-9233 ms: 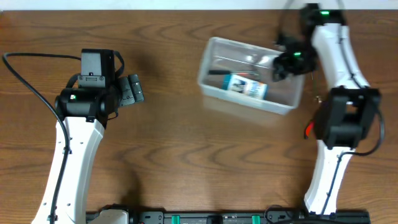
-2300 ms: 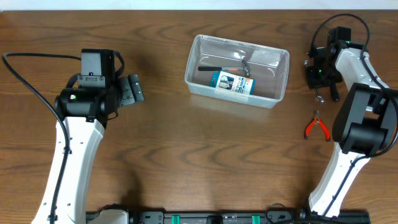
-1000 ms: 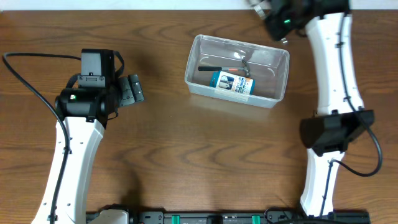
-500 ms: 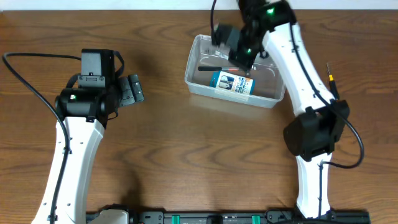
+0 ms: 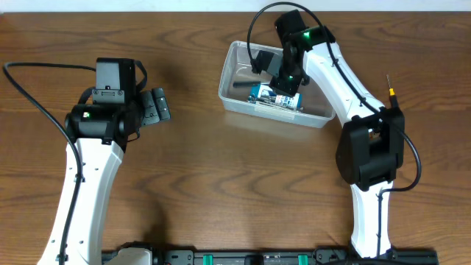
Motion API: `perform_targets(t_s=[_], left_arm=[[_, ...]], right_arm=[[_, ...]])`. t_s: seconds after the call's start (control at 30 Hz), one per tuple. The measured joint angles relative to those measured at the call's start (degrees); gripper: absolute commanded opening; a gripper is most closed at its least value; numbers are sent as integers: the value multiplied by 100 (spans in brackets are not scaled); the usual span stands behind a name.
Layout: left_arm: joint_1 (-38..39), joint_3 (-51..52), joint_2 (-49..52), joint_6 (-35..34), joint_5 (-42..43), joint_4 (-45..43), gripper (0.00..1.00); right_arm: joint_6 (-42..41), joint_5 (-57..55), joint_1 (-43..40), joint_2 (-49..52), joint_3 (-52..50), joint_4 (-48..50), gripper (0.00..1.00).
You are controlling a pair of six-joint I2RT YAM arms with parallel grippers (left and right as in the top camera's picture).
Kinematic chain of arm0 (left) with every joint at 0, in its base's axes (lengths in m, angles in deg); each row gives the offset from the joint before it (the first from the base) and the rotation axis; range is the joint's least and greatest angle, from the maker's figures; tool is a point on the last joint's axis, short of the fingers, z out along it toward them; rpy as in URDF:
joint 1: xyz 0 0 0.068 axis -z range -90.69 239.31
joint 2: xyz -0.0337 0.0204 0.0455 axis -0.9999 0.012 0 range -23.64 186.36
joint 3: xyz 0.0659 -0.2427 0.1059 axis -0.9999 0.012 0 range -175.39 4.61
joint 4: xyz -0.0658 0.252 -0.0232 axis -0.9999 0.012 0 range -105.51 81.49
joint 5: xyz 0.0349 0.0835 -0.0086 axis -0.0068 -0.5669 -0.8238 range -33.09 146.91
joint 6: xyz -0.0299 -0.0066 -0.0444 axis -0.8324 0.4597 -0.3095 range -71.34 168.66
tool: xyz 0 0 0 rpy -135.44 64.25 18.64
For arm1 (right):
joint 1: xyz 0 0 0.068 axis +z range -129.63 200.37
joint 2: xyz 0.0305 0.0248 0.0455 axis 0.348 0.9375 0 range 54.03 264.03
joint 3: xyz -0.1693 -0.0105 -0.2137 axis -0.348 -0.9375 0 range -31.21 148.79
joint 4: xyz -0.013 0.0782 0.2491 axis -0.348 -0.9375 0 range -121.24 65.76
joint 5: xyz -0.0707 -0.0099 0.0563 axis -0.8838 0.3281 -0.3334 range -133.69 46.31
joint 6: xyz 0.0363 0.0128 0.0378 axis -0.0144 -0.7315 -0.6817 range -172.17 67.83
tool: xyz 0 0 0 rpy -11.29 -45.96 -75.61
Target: Pack container
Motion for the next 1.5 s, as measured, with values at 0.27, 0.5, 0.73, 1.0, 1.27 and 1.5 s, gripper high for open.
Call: perform_targets(t_s=[0.27,0.5,0.73,1.0,1.27,1.5], left_arm=[[-2,0,0,0,0,-2,98],[0,0,0,0,0,-2,98],[0,0,0,0,0,-2,98],[0,0,0,0,0,-2,98],[0,0,0,0,0,-2,98],[0,0,0,0,0,0,98]], right_arm=[[-848,-369,-42,-4,140,46,88],[-2321,-866,-468,-660,1150,-885,91],[-3042,-1008,-1757,-1943,1661,-1705,89],[-3206,-1086,-2986,-1703,1259,-2092,83],[-3193,-1088,-3805,-1161,-17,-1222,80],[-3150,-1051,-3974,-557,-498,-647,80]])
